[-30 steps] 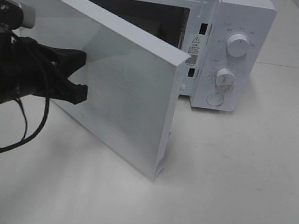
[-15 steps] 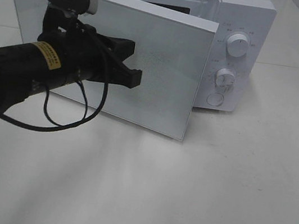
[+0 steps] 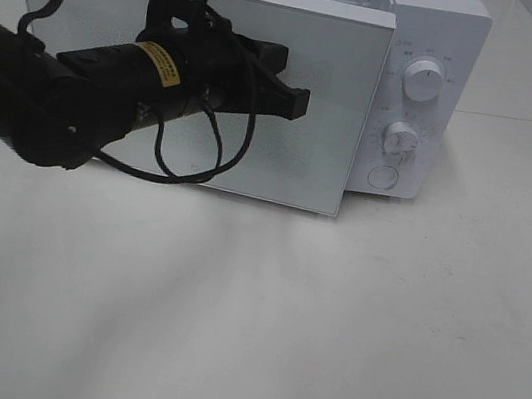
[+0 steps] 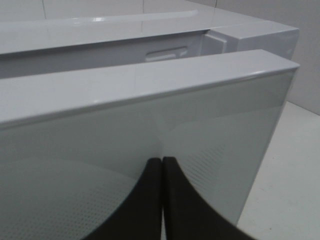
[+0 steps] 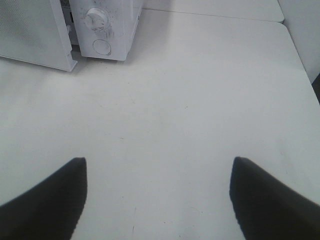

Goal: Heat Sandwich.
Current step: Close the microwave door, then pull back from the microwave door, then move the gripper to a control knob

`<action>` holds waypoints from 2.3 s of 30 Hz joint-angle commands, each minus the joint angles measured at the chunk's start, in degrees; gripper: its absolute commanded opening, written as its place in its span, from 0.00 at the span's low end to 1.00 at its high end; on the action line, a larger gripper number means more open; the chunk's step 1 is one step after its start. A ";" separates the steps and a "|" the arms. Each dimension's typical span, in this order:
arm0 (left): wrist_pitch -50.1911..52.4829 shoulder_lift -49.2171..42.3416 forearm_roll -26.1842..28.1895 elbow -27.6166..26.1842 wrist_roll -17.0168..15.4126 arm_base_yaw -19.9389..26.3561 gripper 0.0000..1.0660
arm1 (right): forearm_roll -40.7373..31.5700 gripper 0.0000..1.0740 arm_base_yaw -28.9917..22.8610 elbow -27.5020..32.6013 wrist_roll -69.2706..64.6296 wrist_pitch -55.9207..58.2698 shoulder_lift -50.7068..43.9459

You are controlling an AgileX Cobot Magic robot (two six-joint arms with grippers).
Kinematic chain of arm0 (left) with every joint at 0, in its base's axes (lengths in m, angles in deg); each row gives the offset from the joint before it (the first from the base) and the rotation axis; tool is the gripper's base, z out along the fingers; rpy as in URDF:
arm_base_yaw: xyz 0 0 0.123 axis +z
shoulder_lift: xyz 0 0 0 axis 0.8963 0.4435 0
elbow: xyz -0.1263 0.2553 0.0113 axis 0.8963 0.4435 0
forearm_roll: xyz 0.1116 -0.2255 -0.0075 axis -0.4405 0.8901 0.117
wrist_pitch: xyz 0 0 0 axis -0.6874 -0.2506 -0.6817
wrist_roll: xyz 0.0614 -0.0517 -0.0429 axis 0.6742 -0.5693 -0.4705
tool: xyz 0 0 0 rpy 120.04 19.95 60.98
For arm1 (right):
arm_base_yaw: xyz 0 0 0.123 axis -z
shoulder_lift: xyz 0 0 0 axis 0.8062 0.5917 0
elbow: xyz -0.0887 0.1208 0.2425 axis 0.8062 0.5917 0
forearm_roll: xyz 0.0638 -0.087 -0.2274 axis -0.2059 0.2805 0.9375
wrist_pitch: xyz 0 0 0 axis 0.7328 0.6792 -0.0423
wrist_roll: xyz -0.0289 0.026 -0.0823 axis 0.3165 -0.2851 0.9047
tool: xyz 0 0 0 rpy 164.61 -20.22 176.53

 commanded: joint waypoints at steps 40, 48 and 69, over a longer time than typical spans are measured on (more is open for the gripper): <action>-12.03 12.83 2.64 -24.29 0.46 1.15 0.00 | -0.11 0.71 0.40 0.00 0.06 -0.34 -1.55; -12.38 12.66 2.64 -24.29 0.46 1.15 0.00 | -0.11 0.71 0.40 0.00 0.06 -0.34 -1.55; -22.06 5.44 2.69 -20.05 0.63 -3.67 0.00 | -0.11 0.71 0.40 0.00 0.06 -0.34 -1.55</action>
